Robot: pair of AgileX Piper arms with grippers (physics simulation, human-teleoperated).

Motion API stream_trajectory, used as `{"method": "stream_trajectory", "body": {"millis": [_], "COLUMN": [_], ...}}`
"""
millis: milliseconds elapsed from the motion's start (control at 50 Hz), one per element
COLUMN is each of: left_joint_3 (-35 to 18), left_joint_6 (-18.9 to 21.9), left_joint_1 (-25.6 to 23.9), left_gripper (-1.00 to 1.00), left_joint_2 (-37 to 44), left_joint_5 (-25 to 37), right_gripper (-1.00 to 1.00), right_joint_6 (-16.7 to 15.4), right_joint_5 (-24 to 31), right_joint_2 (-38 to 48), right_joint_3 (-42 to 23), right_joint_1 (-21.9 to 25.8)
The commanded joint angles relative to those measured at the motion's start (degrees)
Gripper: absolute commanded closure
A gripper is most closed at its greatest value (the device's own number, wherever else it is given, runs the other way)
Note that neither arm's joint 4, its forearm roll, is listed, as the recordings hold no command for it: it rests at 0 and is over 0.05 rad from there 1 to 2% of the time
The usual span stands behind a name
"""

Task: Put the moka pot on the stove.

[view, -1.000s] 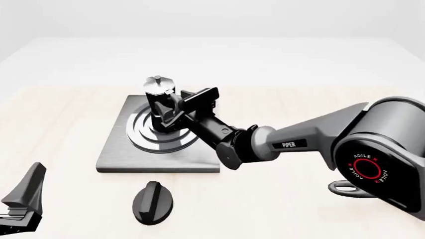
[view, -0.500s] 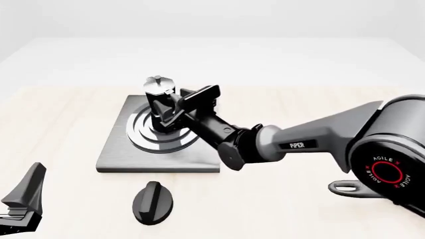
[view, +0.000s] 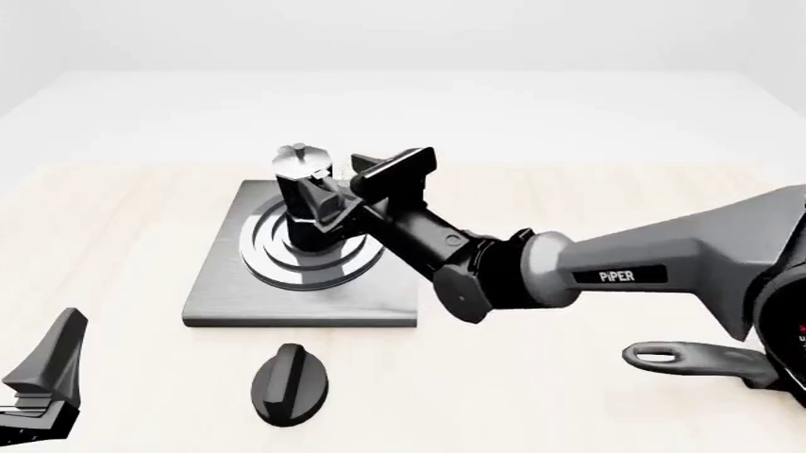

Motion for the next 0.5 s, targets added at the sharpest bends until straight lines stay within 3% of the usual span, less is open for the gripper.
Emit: {"method": "stream_trajectory", "body": {"millis": [20, 500], "left_joint_3": [0.0, 0.0], "left_joint_6": [0.0, 0.0], "left_joint_1": [0.0, 0.0], "left_gripper": [-1.0, -1.0], "left_joint_2": [0.0, 0.0], "left_joint_5": [0.0, 0.0], "right_gripper": [-1.0, -1.0], "right_joint_6": [-0.63, -1.93], "right_joint_5": [0.24, 1.12], "right_joint_2": [-3.58, -9.66], "right_joint_3": [2.81, 6.38], "right_joint_1": [0.27, -0.07]}}
